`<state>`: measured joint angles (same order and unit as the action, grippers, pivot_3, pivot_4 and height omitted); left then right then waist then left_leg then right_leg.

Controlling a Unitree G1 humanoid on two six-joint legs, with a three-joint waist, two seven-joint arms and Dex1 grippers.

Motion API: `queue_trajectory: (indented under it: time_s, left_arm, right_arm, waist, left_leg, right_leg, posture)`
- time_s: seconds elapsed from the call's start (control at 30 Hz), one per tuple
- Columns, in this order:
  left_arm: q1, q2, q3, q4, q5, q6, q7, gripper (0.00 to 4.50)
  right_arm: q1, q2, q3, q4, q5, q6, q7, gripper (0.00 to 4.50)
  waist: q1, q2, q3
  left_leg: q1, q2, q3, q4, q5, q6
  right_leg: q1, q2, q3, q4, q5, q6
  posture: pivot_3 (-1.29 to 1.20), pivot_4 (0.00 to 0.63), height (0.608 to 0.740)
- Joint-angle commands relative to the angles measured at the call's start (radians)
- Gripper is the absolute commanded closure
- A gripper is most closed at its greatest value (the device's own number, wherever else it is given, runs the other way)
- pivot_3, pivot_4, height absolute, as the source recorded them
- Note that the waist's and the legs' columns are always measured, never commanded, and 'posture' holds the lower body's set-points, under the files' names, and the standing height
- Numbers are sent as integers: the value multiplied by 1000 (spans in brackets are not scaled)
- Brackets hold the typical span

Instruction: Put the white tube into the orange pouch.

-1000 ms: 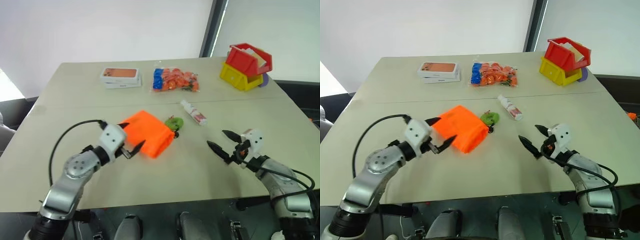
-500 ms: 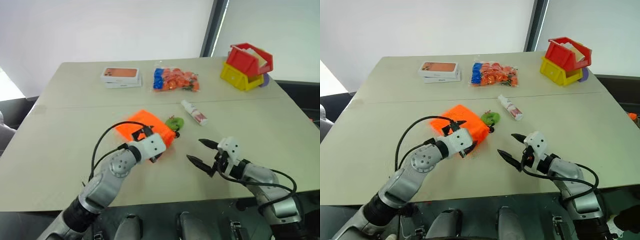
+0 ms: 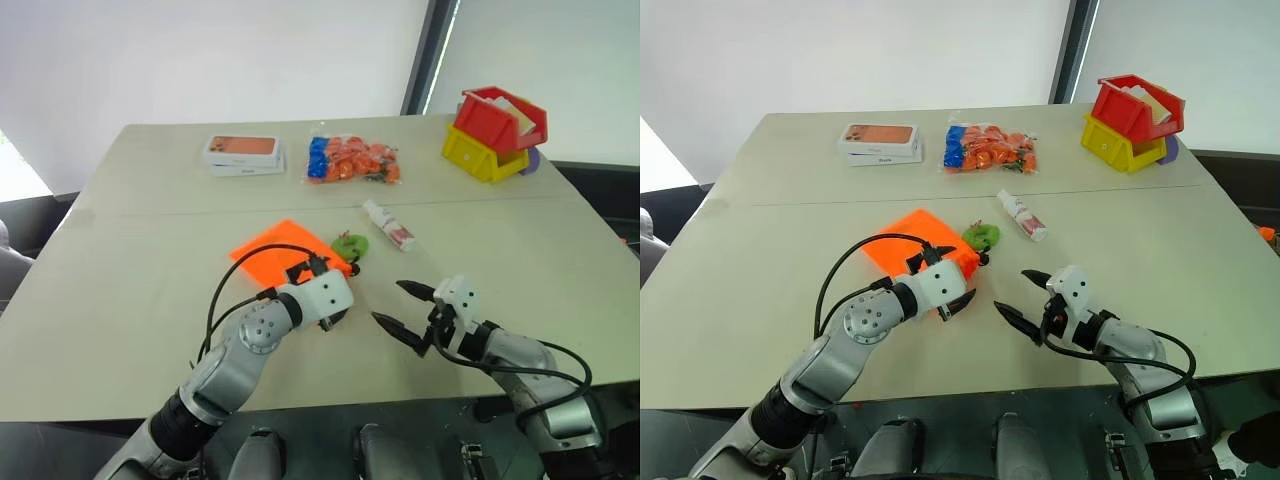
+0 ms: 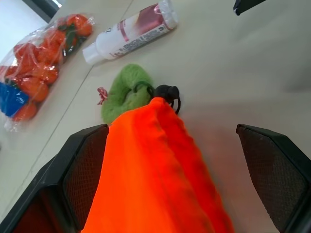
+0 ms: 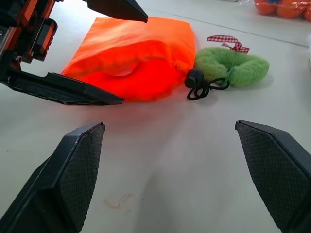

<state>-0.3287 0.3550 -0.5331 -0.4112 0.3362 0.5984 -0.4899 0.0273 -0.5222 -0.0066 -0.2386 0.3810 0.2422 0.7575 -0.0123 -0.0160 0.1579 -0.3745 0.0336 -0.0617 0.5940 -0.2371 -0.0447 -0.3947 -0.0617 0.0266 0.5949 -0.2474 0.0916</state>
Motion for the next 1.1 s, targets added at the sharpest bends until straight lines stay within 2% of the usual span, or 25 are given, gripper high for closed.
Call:
queue_trajectory:
  time_s: [0.03,0.37,0.47,0.73,0.9,1.1]
  left_arm:
    - [-15,29,5,-21,69,40,3,0]
    - [15,81,44,-79,99,161,-29,0]
    - [18,89,51,-84,102,168,-33,801]
    - [36,106,108,-103,77,160,-38,4476]
    - [28,33,206,-101,-22,207,-51,4476]
    - [-1,7,299,-94,-160,225,-106,4476]
  right_arm:
    - [0,-3,-19,-56,11,3,-7,44]
    - [-22,-5,-26,-49,5,6,-12,44]
    - [-33,2,-23,-42,1,3,-17,0]
    - [-62,15,-15,-23,-1,-1,-24,0]
    - [-95,45,-31,1,0,-5,-54,0]
    - [-194,107,-74,75,-4,13,-155,0]
  waist:
    - [-3,0,0]
    - [-1,0,0]
    - [-1,0,0]
    - [-1,0,0]
    - [-1,0,0]
    - [-2,0,0]
  left_leg:
    - [0,0,0,0,0,0]
    - [0,0,0,0,0,0]
    - [0,0,0,0,0,0]
    - [1,0,0,0,0,0]
    - [1,0,-1,1,0,0]
    - [1,0,-1,2,0,0]
  right_leg:
    - [0,0,0,0,0,0]
    - [0,0,0,1,0,0]
    - [0,0,0,1,0,0]
    - [0,0,0,1,0,0]
    - [1,0,0,2,0,0]
    - [1,1,0,3,0,0]
  posture:
    - [0,150,740]
    - [0,150,740]
    - [0,150,740]
    - [0,150,740]
    - [0,150,740]
    - [0,150,740]
